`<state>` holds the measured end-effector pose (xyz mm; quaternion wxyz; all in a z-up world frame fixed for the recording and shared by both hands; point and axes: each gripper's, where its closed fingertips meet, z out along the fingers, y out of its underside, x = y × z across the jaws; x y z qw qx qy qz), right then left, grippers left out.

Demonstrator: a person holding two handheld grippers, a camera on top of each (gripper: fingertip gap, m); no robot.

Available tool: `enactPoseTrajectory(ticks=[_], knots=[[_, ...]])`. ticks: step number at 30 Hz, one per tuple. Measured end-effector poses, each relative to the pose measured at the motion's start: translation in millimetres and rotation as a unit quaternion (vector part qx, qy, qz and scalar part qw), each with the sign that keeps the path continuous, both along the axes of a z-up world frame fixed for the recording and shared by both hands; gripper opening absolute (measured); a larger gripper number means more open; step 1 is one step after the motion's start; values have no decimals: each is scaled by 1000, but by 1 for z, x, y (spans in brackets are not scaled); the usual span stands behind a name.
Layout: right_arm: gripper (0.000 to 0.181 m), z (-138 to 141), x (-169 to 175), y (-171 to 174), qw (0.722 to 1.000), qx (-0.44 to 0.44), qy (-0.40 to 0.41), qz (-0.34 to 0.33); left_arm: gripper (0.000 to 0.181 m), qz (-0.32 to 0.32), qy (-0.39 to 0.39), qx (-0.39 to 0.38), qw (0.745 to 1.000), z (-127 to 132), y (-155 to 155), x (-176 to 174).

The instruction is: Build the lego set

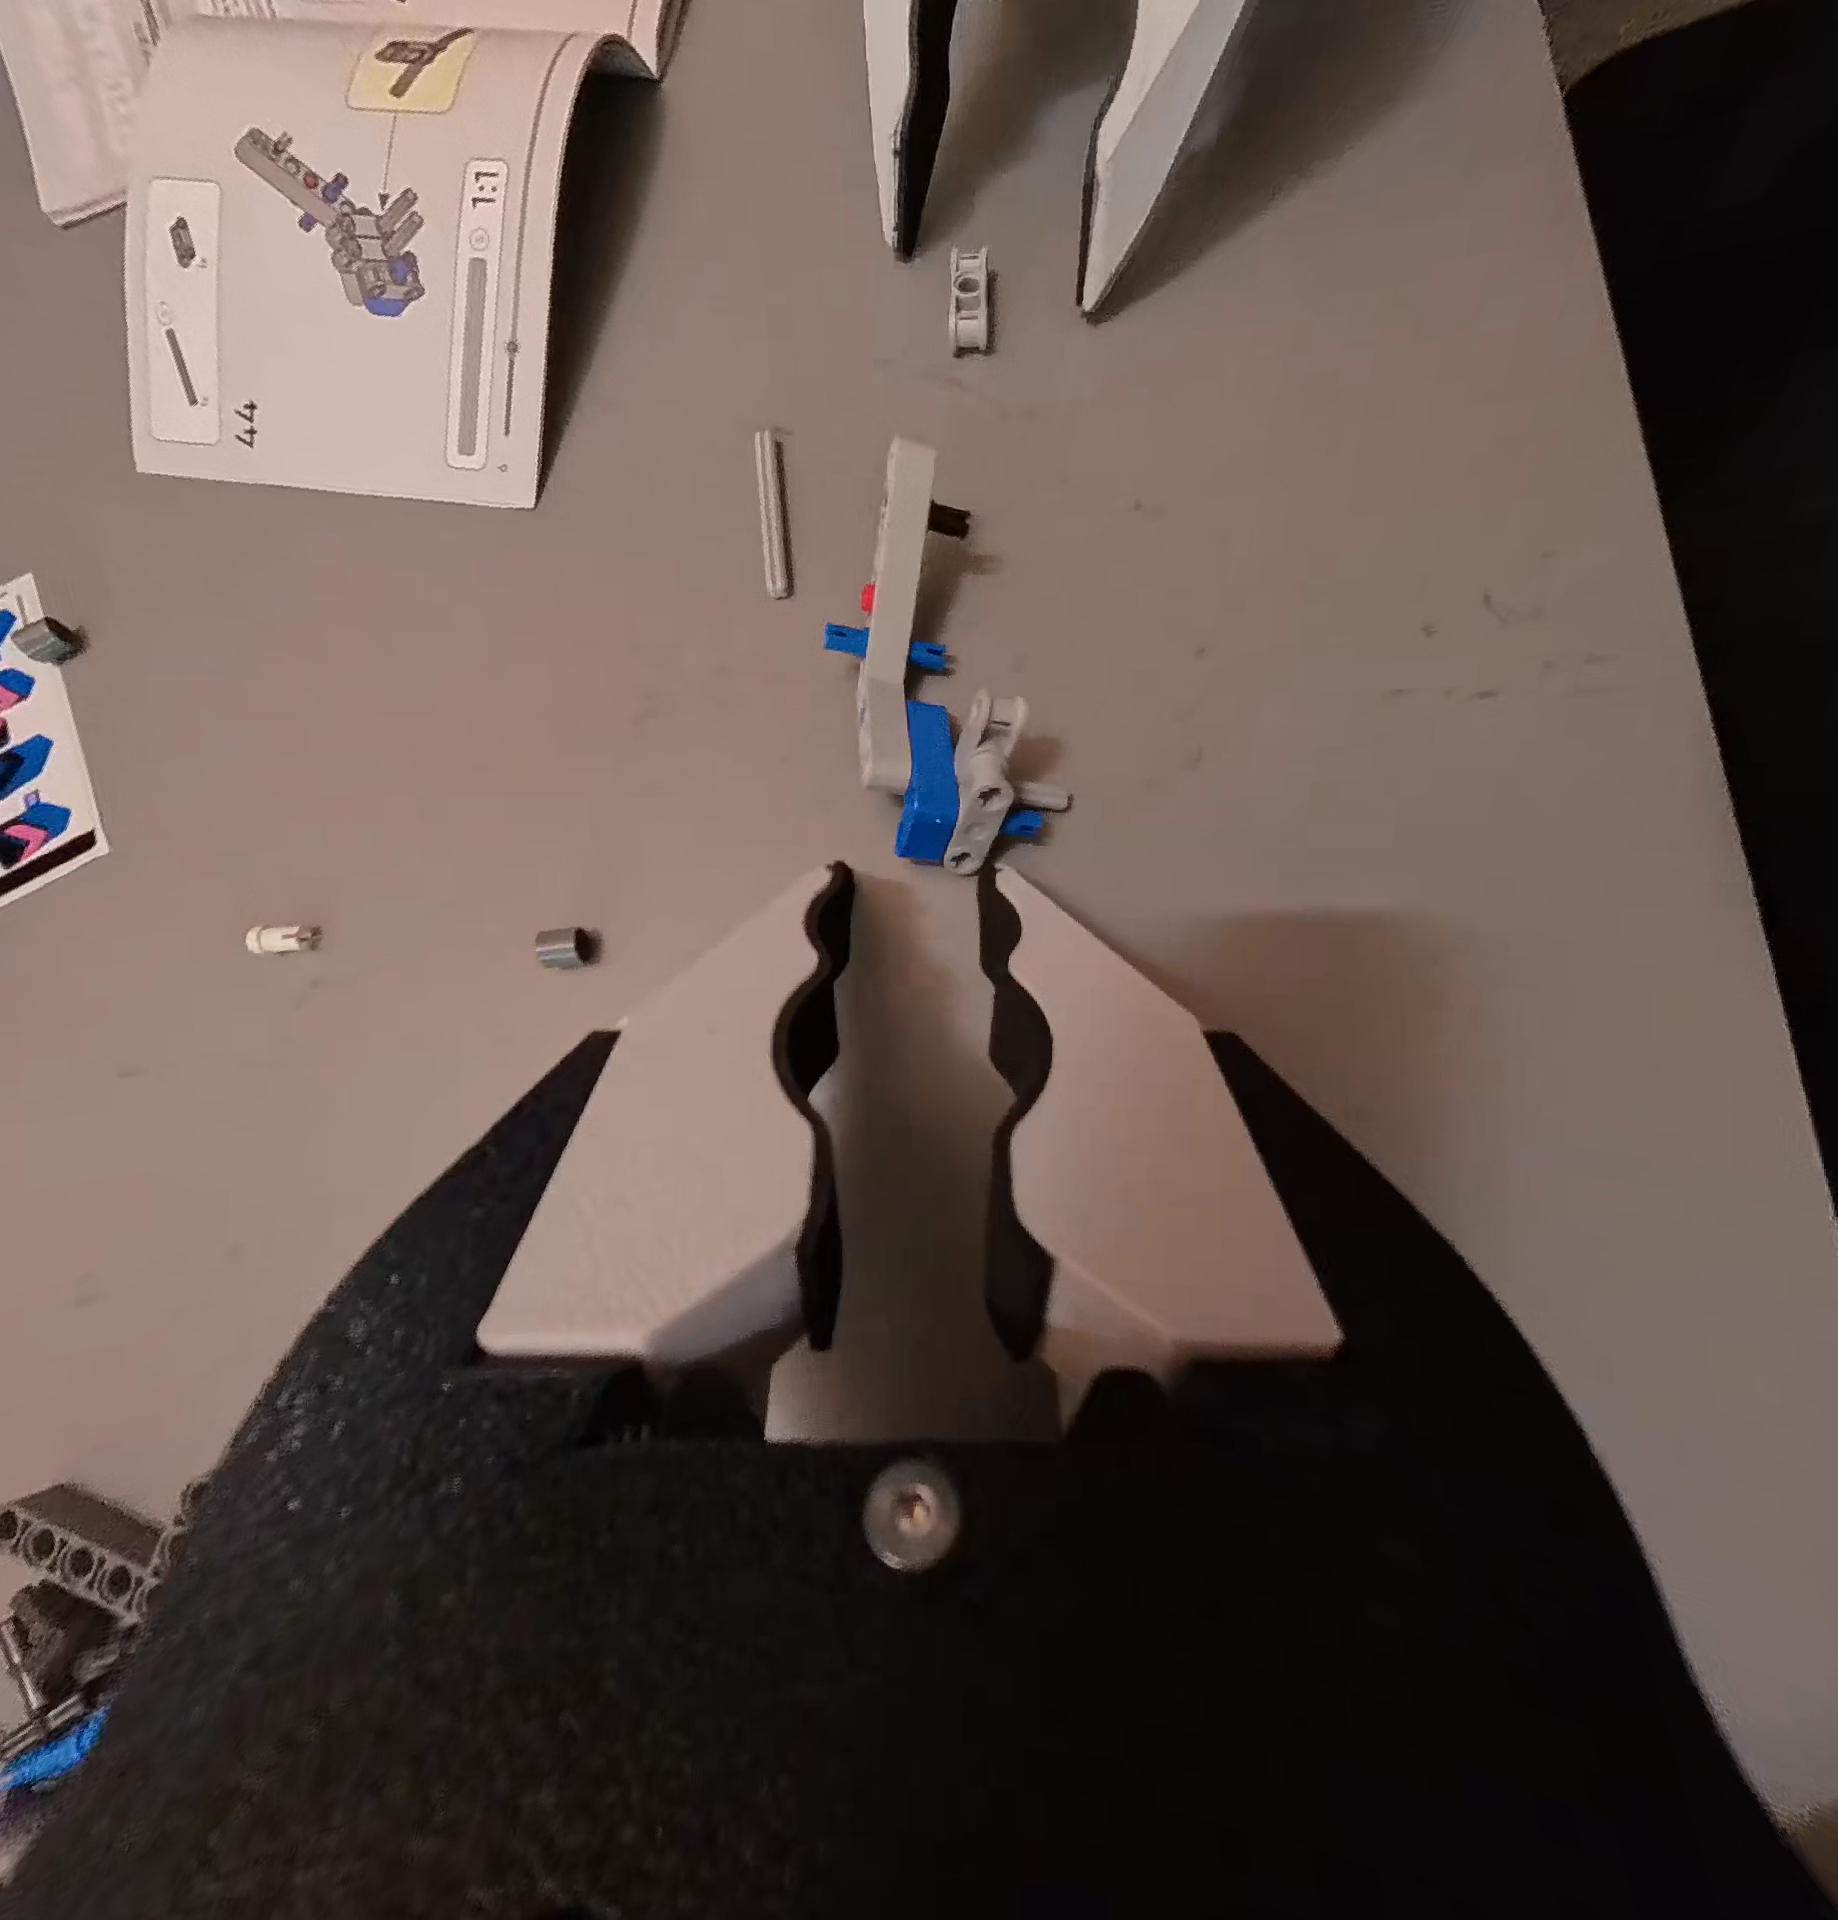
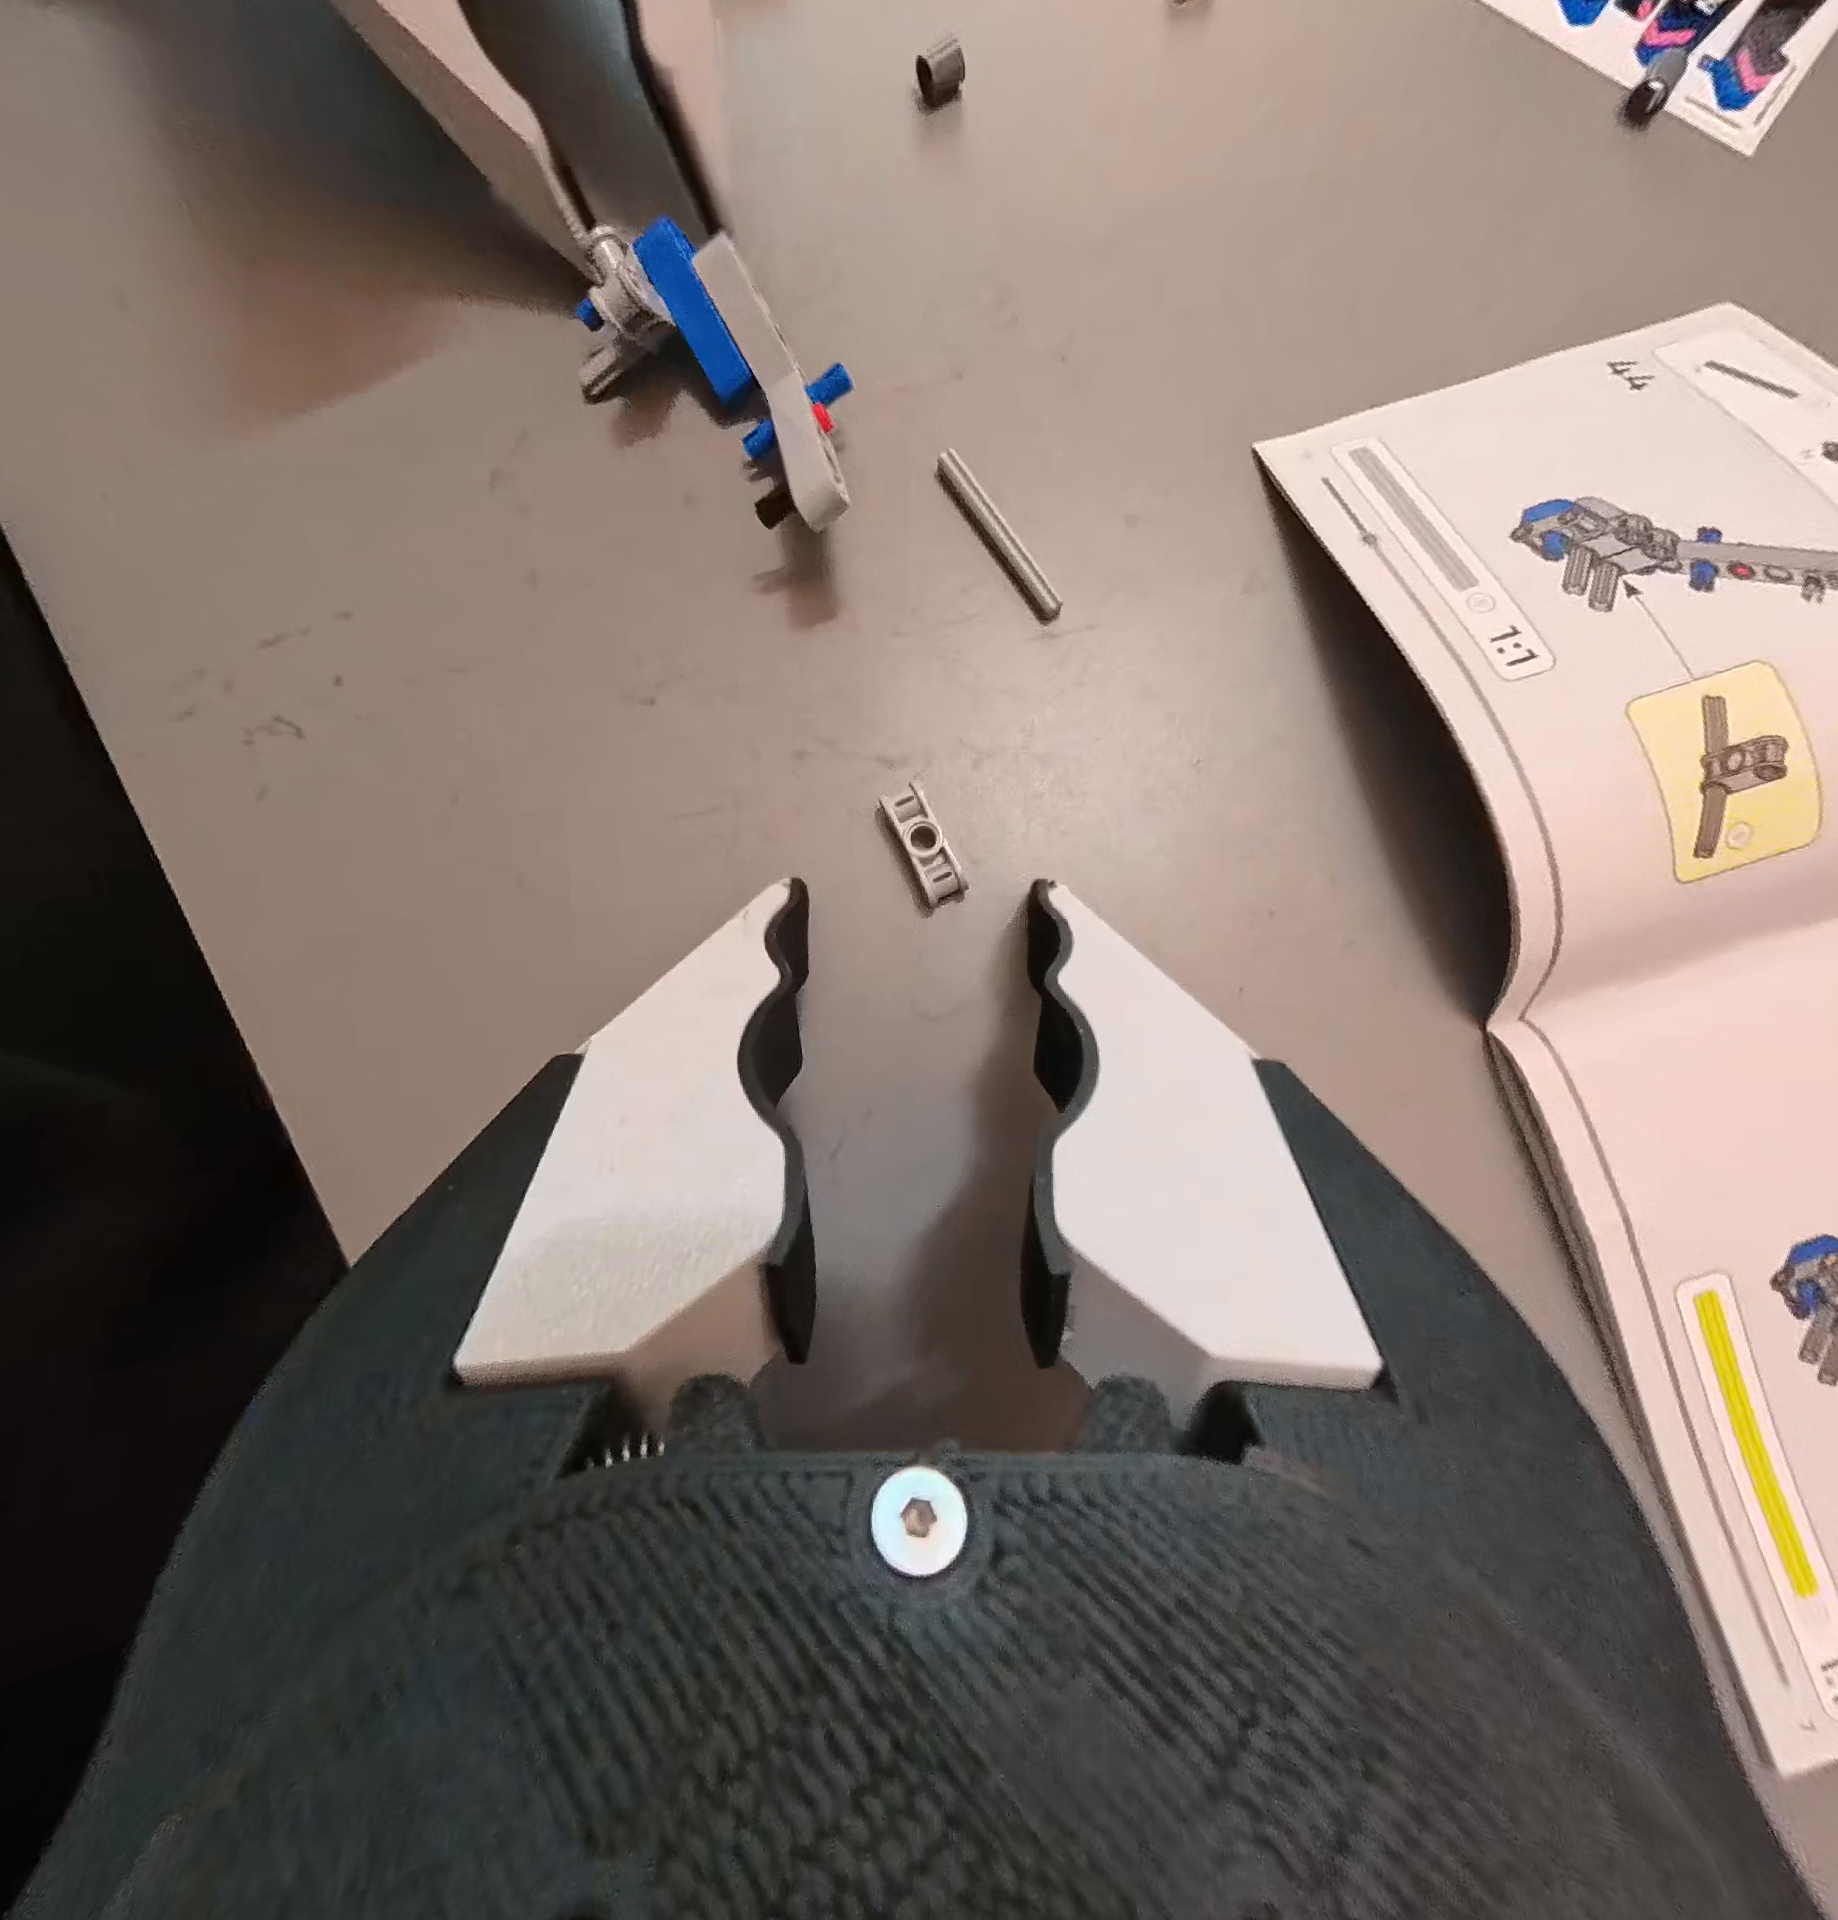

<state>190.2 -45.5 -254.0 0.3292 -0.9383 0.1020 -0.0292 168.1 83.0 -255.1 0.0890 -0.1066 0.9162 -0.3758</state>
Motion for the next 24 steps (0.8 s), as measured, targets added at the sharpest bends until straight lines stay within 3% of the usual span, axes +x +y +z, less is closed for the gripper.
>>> enactPoseTrajectory(ticks=[3, 7, 12, 18, 21, 24], knots=[[40, 1, 3, -1, 1000, -1, -6, -17, 1, -5, -4, 1, 1000, -1, -5, -2], [39, 4, 6, -3, 999, 4, -11, -34, 0, -1, -4, -2, 1000, -1, -8, -6], [39, 11, 5, 3, 999, 11, -48, -5, 16, 4, -21, -5, 1000, 7, -4, -7], [37, 18, 6, 37, 992, 66, -97, 46, 16, 45, -39, -28, 998, 24, 1, 18], [33, 10, 0, 45, 990, 56, -107, 77, 17, 16, -3, -39, 999, 27, -7, 10], [26, 14, 11, 39, 987, 49, -135, 78, 23, -7, 7, 5, 1000, 17, 0, 0]])
